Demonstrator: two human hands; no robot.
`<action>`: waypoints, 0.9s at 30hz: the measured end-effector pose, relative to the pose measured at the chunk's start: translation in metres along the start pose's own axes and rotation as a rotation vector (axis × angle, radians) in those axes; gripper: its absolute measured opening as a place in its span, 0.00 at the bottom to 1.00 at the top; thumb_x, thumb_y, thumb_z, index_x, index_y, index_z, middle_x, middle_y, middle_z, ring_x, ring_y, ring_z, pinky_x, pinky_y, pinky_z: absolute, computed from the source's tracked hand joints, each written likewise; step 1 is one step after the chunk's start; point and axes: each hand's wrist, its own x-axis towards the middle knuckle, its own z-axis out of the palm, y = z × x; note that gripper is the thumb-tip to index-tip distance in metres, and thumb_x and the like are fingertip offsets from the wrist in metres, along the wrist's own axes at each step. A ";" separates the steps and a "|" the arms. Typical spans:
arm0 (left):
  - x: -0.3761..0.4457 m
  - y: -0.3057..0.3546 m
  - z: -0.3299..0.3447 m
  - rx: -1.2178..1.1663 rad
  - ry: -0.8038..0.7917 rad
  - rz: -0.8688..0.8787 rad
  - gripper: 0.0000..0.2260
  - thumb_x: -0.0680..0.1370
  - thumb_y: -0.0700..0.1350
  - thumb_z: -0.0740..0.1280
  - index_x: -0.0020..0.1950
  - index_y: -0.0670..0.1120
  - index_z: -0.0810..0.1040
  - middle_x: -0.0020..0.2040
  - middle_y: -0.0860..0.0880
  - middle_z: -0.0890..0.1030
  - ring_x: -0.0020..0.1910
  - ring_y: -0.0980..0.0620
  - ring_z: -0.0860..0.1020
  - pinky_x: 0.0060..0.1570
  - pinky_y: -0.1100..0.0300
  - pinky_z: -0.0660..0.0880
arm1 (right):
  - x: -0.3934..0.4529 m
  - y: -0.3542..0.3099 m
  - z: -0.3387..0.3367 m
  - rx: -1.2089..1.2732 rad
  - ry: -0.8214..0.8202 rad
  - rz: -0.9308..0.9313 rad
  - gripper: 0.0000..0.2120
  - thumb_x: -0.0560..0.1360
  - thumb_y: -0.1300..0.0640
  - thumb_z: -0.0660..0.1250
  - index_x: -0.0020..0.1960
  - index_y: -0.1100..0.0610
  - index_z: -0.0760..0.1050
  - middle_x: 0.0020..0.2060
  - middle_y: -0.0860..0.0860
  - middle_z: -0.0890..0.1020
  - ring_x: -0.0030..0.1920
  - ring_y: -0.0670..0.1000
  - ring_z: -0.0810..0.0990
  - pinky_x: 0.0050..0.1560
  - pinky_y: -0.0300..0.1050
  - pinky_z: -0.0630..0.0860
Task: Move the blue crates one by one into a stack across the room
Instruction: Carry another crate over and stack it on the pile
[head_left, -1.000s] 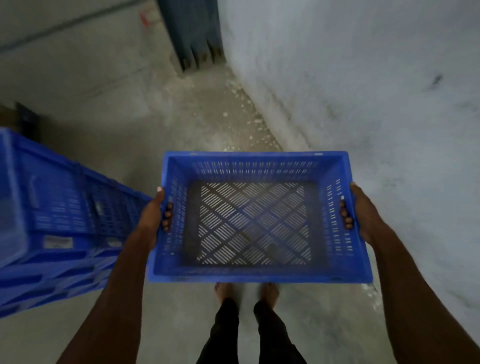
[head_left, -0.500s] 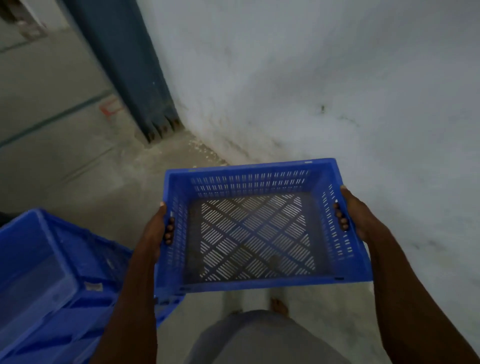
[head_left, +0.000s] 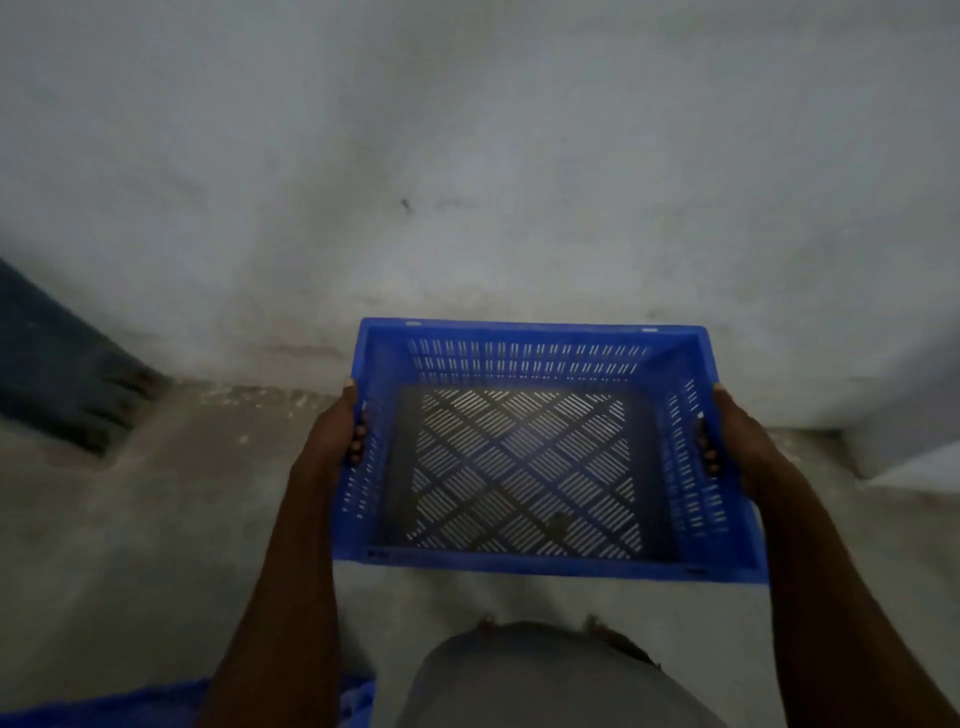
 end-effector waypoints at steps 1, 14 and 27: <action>-0.002 0.007 0.021 0.034 -0.045 0.019 0.25 0.80 0.69 0.56 0.39 0.48 0.70 0.29 0.51 0.66 0.24 0.53 0.61 0.27 0.61 0.59 | -0.012 0.012 -0.023 0.042 0.033 0.011 0.29 0.77 0.29 0.56 0.39 0.55 0.70 0.28 0.52 0.70 0.23 0.49 0.65 0.23 0.40 0.64; -0.140 0.010 0.346 0.423 -0.566 0.219 0.27 0.79 0.70 0.57 0.40 0.47 0.71 0.29 0.50 0.67 0.26 0.52 0.62 0.29 0.58 0.61 | -0.198 0.199 -0.310 0.444 0.582 0.143 0.27 0.79 0.32 0.55 0.41 0.56 0.70 0.28 0.52 0.70 0.24 0.50 0.65 0.23 0.40 0.64; -0.422 -0.115 0.678 0.742 -1.045 0.275 0.24 0.82 0.66 0.55 0.41 0.47 0.70 0.29 0.50 0.65 0.25 0.53 0.60 0.27 0.59 0.60 | -0.410 0.419 -0.554 0.805 1.044 0.247 0.25 0.79 0.34 0.56 0.40 0.56 0.70 0.28 0.52 0.68 0.23 0.49 0.63 0.21 0.40 0.61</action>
